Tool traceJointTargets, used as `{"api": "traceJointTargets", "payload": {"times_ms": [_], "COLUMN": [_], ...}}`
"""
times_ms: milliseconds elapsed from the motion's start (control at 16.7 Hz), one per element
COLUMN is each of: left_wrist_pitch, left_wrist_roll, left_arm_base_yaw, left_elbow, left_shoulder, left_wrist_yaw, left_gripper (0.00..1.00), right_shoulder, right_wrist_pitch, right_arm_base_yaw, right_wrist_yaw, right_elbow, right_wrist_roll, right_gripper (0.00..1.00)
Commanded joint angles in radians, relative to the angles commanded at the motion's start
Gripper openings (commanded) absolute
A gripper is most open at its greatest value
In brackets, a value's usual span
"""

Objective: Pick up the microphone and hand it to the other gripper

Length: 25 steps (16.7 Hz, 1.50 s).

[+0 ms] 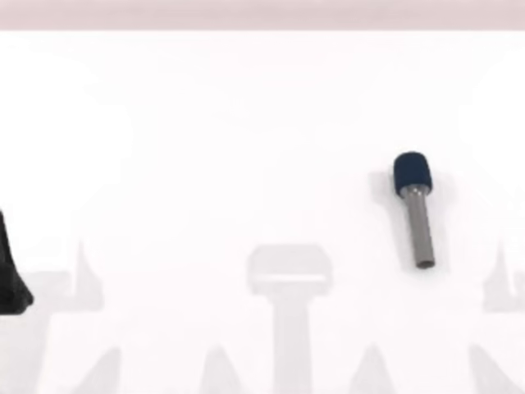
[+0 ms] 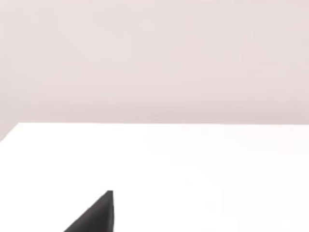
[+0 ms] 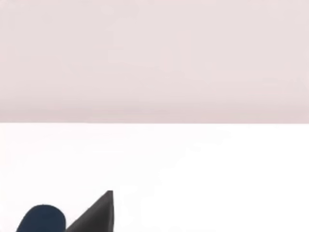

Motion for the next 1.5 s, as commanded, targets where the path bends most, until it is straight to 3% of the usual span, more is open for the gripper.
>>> {"api": "traceJointTargets", "payload": {"times_ms": [240,480,1140,1500], "left_wrist_pitch": [0.0,0.0,0.0,0.0], "left_wrist_roll": [0.0,0.0,0.0,0.0], "left_arm_base_yaw": [0.0,0.0,0.0,0.0], "left_elbow": [0.0,0.0,0.0,0.0], "left_shoulder": [0.0,0.0,0.0,0.0], "left_wrist_yaw": [0.0,0.0,0.0,0.0], "left_gripper": [1.0,1.0,1.0,1.0], "right_shoulder": [0.031,0.221,1.312,1.741], "right_wrist_pitch": [-0.022,-0.144,-0.725,-0.963], "right_arm_base_yaw": [0.011,0.067,0.315,0.424], "right_wrist_yaw": [0.001,0.012,0.064,0.082], "right_elbow": [0.031,0.206,0.954,1.288], "right_wrist_roll": [0.011,0.071,0.336,0.452], "right_gripper": [1.0,1.0,1.0,1.0]}}
